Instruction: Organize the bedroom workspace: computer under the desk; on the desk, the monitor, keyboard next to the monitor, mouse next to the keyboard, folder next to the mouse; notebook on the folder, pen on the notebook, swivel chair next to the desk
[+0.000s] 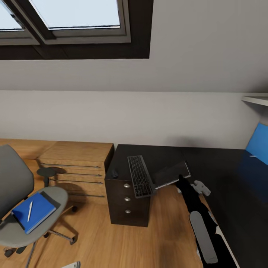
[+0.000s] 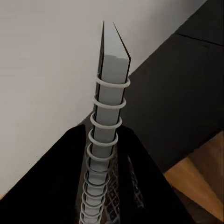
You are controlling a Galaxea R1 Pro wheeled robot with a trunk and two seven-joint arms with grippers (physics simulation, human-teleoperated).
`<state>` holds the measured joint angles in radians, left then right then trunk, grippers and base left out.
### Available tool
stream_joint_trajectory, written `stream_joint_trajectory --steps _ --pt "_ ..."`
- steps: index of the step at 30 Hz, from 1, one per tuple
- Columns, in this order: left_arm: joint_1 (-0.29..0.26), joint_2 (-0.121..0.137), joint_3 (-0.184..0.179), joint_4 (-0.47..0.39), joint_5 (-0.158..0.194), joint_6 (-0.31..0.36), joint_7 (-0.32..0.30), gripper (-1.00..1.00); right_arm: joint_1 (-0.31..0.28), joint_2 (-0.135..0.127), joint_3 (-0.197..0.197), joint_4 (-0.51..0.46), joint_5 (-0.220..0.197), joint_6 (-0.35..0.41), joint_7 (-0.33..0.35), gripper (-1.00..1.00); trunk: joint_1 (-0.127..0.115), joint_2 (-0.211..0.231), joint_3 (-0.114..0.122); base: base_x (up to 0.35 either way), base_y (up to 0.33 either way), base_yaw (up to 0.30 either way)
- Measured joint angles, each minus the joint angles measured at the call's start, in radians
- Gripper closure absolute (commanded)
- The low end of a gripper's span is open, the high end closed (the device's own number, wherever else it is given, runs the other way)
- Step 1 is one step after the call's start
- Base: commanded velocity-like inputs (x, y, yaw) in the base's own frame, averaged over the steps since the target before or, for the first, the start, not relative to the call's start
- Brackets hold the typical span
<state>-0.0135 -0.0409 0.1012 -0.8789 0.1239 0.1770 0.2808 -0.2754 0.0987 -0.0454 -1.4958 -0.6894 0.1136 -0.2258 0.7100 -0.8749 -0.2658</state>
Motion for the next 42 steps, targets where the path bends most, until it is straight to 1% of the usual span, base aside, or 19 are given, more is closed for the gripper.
stream_joint_trajectory --steps 1,2,3,4,5,9,10,11,16,22,27,29,32,33,36,37,38,40,42 --pt "0.000 0.000 0.000 0.000 0.000 0.000 0.000 -1.00 0.000 -0.001 -0.043 0.009 -0.080 0.031 0.000 1.00 0.000 0.000 0.000 0.185 0.000 0.000" --pt "0.000 0.000 0.000 0.000 0.000 0.000 0.000 -1.00 0.000 -0.001 -0.060 0.014 -0.112 0.044 0.000 1.00 0.000 0.000 0.000 0.152 0.000 0.000" --pt "0.000 -0.001 0.000 0.000 0.000 0.000 0.000 -1.00 0.000 0.000 -0.095 0.026 -0.166 0.071 0.000 1.00 0.000 0.000 0.000 0.082 0.000 0.000" --pt "0.000 -0.001 0.000 0.000 0.000 0.000 0.000 -1.00 0.000 0.000 -0.145 0.051 -0.241 0.105 0.000 1.00 0.000 0.000 0.000 0.053 0.000 0.000" --pt "0.000 -0.001 0.000 0.000 0.000 0.000 0.000 -1.00 0.000 0.000 -0.173 0.072 -0.286 0.120 0.000 1.00 0.000 0.000 0.000 0.042 0.000 0.000" --pt "0.000 -0.001 0.000 0.000 0.000 0.000 -0.001 -1.00 0.000 -0.002 -0.219 0.120 -0.355 0.136 0.000 1.00 0.000 0.000 0.000 0.023 0.000 0.000" --pt "0.000 -0.001 0.000 0.000 0.000 0.000 -0.002 -1.00 0.000 -0.004 -0.227 0.126 -0.365 0.138 0.000 1.00 0.000 0.000 0.000 0.007 0.000 0.000" --pt "0.000 -0.001 0.000 0.000 0.001 0.000 -0.003 -1.00 -0.001 -0.007 -0.246 0.138 -0.381 0.141 0.000 1.00 0.000 0.000 0.000 0.006 0.000 0.000" --pt "0.000 -0.002 -0.001 -0.002 0.001 -0.001 -0.004 -1.00 -0.001 -0.010 -0.261 0.149 -0.401 0.137 0.002 1.00 0.000 0.000 0.000 0.104 0.000 0.000" --pt "0.000 -0.002 -0.001 -0.004 0.003 -0.051 -0.003 -1.00 -0.003 -0.005 -0.255 0.151 -0.408 0.132 0.005 1.00 0.000 0.000 0.000 0.292 0.000 0.000" --pt "0.000 -0.002 -0.001 -0.004 0.003 -0.064 -0.002 -1.00 -0.003 -0.003 -0.228 0.151 -0.405 0.114 0.004 1.00 0.000 0.000 0.000 0.317 0.000 0.000" --pt "0.000 -0.002 -0.002 -0.004 0.003 -0.066 -0.002 -1.00 -0.003 -0.003 -0.205 0.151 -0.405 0.087 0.004 1.00 0.000 0.000 0.000 0.320 0.000 0.000" --pt "0.000 -0.002 -0.002 -0.004 0.003 -0.068 -0.002 -1.00 -0.003 -0.003 -0.159 0.154 -0.404 0.030 0.004 1.00 0.000 0.000 0.000 0.309 0.000 0.000" --pt "0.000 -0.002 -0.003 -0.004 0.003 -0.068 -0.002 -1.00 -0.003 -0.003 -0.133 0.162 -0.404 -0.008 0.004 1.00 0.000 0.000 0.000 0.265 0.000 0.000" --pt "0.000 -0.002 -0.003 -0.004 0.003 -0.068 -0.003 -1.00 -0.003 -0.003 -0.097 0.185 -0.403 -0.078 0.004 1.00 0.000 0.000 0.000 0.174 0.000 0.000" --pt "0.000 -0.002 -0.004 -0.004 0.003 -0.068 -0.003 -1.00 -0.003 -0.002 -0.080 0.200 -0.399 -0.128 0.003 1.00 0.000 0.000 0.000 0.092 0.000 0.000" --pt "0.000 -0.002 -0.004 -0.004 0.003 -0.068 -0.003 -1.00 -0.003 -0.002 -0.073 0.208 -0.399 -0.155 0.002 1.00 0.000 0.000 0.000 0.059 0.000 0.000" --pt "0.000 -0.002 -0.010 -0.004 0.003 -0.068 -0.004 -1.00 -0.004 0.003 -0.051 0.235 -0.401 -0.278 0.001 1.00 0.000 0.000 0.000 0.031 0.000 0.000" --pt "0.000 -0.002 -0.019 -0.005 0.003 -0.069 -0.004 -1.00 -0.004 0.021 -0.038 0.261 -0.406 -0.393 0.001 1.00 0.000 0.000 0.000 0.013 0.000 0.000"
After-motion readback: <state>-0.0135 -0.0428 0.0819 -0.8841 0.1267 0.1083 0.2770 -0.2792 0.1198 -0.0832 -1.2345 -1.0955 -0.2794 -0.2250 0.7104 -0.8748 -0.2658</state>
